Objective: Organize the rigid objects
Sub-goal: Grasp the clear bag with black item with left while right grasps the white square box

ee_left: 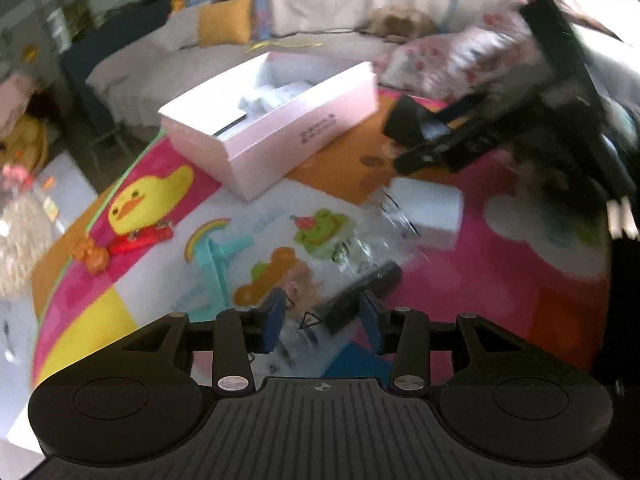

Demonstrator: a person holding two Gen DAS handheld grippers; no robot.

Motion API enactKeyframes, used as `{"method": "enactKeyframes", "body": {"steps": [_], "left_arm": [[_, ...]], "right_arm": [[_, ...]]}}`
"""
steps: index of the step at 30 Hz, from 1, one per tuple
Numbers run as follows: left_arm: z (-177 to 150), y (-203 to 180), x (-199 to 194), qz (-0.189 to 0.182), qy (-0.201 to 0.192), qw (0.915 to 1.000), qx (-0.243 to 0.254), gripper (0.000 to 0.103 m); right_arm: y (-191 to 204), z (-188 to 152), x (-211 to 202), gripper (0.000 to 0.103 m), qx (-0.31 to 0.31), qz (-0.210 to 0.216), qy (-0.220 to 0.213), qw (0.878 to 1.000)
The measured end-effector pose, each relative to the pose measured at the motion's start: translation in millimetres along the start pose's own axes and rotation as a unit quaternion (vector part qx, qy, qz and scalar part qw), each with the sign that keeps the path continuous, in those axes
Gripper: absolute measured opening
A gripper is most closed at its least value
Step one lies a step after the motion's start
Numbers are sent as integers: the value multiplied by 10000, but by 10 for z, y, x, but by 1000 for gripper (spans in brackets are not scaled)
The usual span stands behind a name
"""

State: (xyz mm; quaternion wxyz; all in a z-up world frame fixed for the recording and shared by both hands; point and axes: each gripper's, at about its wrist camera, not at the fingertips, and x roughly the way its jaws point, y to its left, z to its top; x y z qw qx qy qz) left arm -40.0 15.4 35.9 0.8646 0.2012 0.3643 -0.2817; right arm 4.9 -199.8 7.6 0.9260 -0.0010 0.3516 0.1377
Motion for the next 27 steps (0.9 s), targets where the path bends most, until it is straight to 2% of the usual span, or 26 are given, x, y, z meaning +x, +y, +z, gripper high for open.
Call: {"method": "enactKeyframes", "body": {"steps": [3, 6, 7, 9, 12, 14, 16, 18, 19, 23, 24, 27], "left_arm": [[52, 40, 126, 62, -137, 9982, -578, 46], [59, 1, 235, 735, -103, 9954, -605, 41], [55, 19, 265, 867, -104, 9937, -701, 40], [25, 104, 261, 800, -167, 9913, -1029, 41], [-8, 162, 194, 563, -188, 9908, -1214, 40], [-33, 139, 163, 387, -131, 9920, -1191, 42], [-64, 124, 163, 222, -77, 9921, -1229, 45], [-82, 119, 197, 141, -102, 9914, -1299, 50], [-82, 124, 217, 100, -178, 9910, -1324, 52], [-58, 86, 273, 32, -275, 9920, -1236, 54], [-64, 56, 264, 72, -306, 9929, -1143, 52], [-135, 2, 208, 90, -439, 9920, -1183, 32]], "right_arm": [[108, 9, -173, 87, -331, -222, -376, 9985], [290, 36, -421, 87, -803, -156, -775, 9936], [337, 50, -486, 87, -904, 26, -817, 9925], [429, 61, -533, 86, -976, 566, -681, 9913], [587, 11, -370, 78, -1013, 1224, -73, 9873], [702, -47, -231, 65, -1219, 1105, 202, 9862], [788, -90, -94, 60, -1424, 803, 381, 9858], [795, -87, -88, 54, -1443, 754, 303, 9862], [795, -73, -92, 44, -1433, 741, 316, 9864], [759, -19, -124, 44, -1316, 628, 388, 9885], [741, -39, -130, 44, -1293, 579, 387, 9892], [658, -34, -230, 44, -1159, 514, 342, 9913]]}}
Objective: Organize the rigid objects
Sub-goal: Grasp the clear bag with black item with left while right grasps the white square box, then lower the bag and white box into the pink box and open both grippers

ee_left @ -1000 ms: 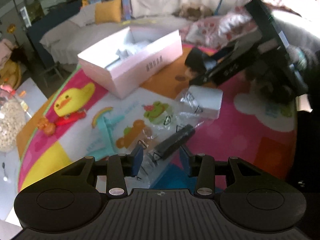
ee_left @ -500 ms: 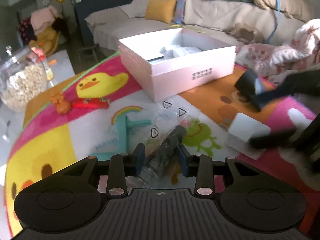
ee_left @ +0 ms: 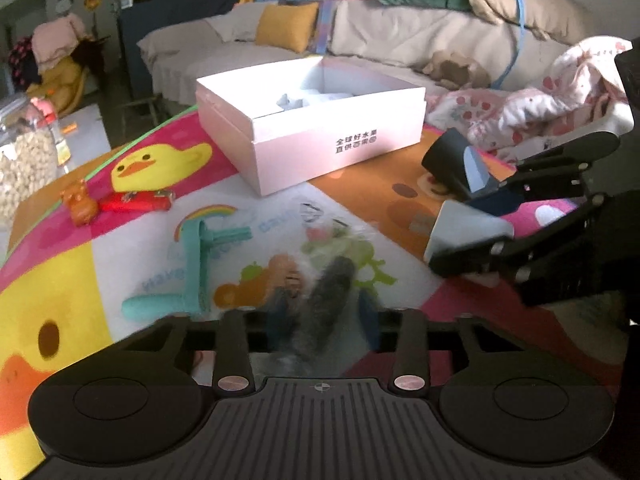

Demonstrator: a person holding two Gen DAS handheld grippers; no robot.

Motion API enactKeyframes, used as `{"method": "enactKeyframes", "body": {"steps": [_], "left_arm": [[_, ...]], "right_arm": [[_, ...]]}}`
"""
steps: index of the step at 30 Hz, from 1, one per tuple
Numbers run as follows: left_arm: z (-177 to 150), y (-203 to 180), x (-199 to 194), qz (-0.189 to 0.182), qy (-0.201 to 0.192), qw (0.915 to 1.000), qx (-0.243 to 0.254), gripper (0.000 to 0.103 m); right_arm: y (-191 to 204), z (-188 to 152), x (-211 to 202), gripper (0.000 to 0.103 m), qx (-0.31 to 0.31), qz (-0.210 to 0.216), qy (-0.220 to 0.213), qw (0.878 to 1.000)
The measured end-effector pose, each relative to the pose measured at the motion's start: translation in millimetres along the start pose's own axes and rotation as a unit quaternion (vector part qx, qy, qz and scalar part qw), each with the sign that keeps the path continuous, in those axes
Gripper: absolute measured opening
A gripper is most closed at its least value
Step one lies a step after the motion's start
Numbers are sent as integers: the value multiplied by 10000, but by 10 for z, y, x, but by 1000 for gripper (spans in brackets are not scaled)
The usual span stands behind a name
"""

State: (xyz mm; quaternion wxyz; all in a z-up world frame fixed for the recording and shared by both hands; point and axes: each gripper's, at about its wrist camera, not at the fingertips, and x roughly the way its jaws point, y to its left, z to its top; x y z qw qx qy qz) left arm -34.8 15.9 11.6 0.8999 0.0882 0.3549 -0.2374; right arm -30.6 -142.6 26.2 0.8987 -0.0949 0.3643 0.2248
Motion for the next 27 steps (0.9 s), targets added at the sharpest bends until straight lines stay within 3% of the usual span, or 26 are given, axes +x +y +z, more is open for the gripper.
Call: {"method": "enactKeyframes", "body": {"steps": [4, 9, 12, 18, 23, 27], "left_arm": [[-92, -134, -136, 40, -81, 10000, 26, 23], [-90, -269, -320, 129, -255, 9994, 179, 23], [104, -259, -500, 154, -596, 9979, 212, 23], [877, -98, -789, 22, -1483, 9889, 38, 23], [1651, 255, -361, -656, -1385, 9854, -739, 23], [1921, 400, 307, -567, -824, 9887, -1120, 25]], "right_arm": [[-112, -38, -185, 44, 132, -32, -148, 9998], [-227, -47, -442, 44, 244, -206, -402, 9987], [-301, 66, -630, 44, 329, -293, -739, 9963], [-540, 566, -970, 44, 680, -731, -1726, 9799], [-854, 1095, -895, 44, 1169, -1212, -2085, 9634], [-1109, 1336, -642, 44, 1462, -1261, -1968, 9613]]}}
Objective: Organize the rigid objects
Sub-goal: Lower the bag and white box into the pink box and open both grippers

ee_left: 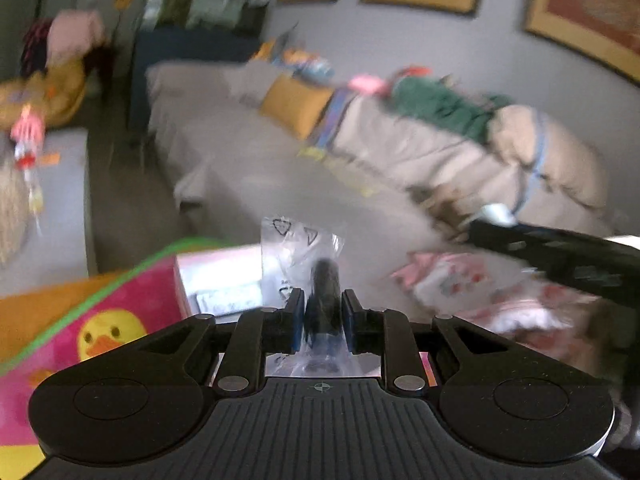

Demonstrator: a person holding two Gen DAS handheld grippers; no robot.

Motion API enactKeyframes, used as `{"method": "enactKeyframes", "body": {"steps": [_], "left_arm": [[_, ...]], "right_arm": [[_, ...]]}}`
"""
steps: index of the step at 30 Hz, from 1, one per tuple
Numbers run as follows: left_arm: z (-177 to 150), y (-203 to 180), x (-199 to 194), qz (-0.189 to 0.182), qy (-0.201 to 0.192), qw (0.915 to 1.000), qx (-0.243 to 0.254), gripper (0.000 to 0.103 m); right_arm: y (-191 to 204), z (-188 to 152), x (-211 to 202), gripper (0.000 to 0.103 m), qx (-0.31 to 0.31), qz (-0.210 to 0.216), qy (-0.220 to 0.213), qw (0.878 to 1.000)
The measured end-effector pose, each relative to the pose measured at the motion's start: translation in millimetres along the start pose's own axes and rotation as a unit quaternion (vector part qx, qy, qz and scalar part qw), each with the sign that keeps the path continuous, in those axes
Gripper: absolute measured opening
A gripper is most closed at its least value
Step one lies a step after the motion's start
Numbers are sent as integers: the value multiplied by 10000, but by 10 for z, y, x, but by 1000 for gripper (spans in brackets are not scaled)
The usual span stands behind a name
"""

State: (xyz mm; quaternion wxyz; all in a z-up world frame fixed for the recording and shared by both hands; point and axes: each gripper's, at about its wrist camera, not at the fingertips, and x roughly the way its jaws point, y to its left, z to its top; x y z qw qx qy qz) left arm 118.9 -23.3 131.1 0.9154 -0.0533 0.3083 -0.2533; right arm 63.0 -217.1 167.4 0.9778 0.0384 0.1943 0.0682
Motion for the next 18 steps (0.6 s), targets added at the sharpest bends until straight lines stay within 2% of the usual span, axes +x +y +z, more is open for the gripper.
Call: {"method": "enactKeyframes", "body": {"steps": [2, 4, 8, 12, 15, 18], "left_arm": [[-37, 146, 244, 11, 127, 9993, -351, 25], [-98, 277, 282, 58, 70, 9984, -558, 25], [-242, 483, -8, 136, -328, 9971, -668, 25], [-446, 664, -335, 339, -523, 9943, -861, 25], [-653, 814, -554, 471, -590, 9906, -1143, 25], [-837, 928, -744, 654, -774, 9849, -1405, 25]], "right_arm": [[-71, 13, 189, 44, 181, 18, 156, 9997], [-108, -16, 400, 44, 286, 63, 361, 9989], [-57, -202, 769, 44, 149, 169, 791, 9966], [33, -438, 1087, 44, 83, 286, 1202, 9923], [101, -538, 1130, 54, 8, 310, 1292, 9911], [134, -586, 958, 55, -165, 202, 1128, 9933]]}}
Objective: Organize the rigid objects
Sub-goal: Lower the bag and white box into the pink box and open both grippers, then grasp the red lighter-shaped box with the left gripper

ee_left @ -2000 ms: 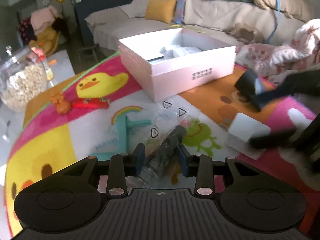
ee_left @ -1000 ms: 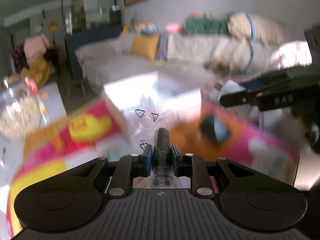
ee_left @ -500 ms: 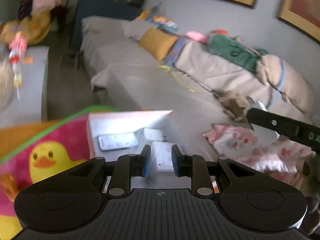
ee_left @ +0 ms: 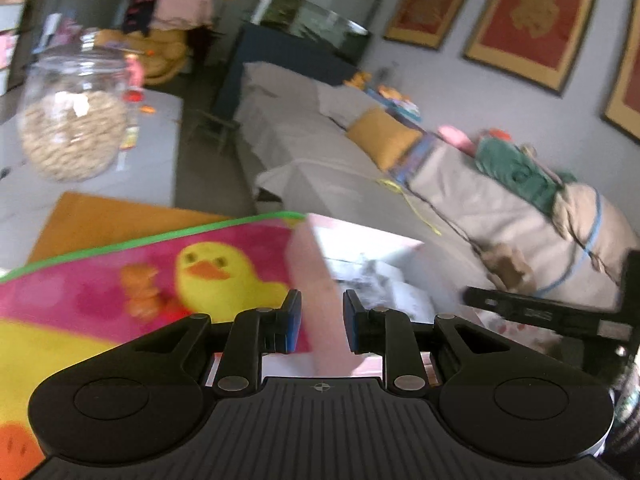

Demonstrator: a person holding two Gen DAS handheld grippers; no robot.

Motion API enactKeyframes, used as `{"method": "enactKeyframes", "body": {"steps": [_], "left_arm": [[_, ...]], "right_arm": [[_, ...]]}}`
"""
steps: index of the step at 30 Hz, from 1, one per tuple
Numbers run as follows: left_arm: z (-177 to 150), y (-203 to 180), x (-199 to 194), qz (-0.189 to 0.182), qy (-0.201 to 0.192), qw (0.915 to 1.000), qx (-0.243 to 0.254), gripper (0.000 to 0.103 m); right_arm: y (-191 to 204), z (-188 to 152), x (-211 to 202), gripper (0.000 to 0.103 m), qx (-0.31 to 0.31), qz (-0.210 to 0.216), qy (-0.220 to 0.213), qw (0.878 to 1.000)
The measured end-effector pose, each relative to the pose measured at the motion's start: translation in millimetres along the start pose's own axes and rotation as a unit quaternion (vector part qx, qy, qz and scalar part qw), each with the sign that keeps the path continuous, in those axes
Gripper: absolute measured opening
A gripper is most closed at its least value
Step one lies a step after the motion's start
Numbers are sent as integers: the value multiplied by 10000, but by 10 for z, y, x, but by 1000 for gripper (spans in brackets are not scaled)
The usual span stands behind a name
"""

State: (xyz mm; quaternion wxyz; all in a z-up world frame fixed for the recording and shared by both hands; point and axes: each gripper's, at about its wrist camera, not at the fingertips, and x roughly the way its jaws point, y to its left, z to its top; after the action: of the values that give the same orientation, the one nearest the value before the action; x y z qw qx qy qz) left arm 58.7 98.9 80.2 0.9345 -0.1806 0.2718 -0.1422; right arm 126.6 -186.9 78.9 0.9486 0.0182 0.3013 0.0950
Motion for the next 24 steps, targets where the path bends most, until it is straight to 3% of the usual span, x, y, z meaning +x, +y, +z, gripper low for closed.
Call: {"method": "enactKeyframes", "body": {"steps": [2, 6, 9, 14, 19, 22, 24], "left_arm": [[-100, 128, -152, 199, -229, 9993, -221, 25], [-196, 344, -384, 1064, -767, 9902, -484, 25], [-166, 508, -416, 1398, -690, 9852, -716, 25], [-199, 535, -312, 1279, -380, 9882, -757, 25], [-266, 476, -195, 1228, -214, 9905, -583, 25], [-320, 308, -105, 550, 190, 9982, -122, 25], [-397, 162, -107, 192, 403, 9985, 311, 25]], "right_arm": [[19, -74, -181, 58, -100, -109, -182, 9997], [76, -369, -533, 65, -463, -277, -494, 9973], [148, -659, -703, 67, -878, -416, -551, 9937], [309, -1089, -802, 67, -1417, -391, -349, 9885], [416, -1218, -834, 67, -1592, -173, -313, 9866], [460, -1214, -835, 67, -1602, -8, -338, 9865], [478, -1222, -828, 67, -1565, 98, -306, 9872]]}}
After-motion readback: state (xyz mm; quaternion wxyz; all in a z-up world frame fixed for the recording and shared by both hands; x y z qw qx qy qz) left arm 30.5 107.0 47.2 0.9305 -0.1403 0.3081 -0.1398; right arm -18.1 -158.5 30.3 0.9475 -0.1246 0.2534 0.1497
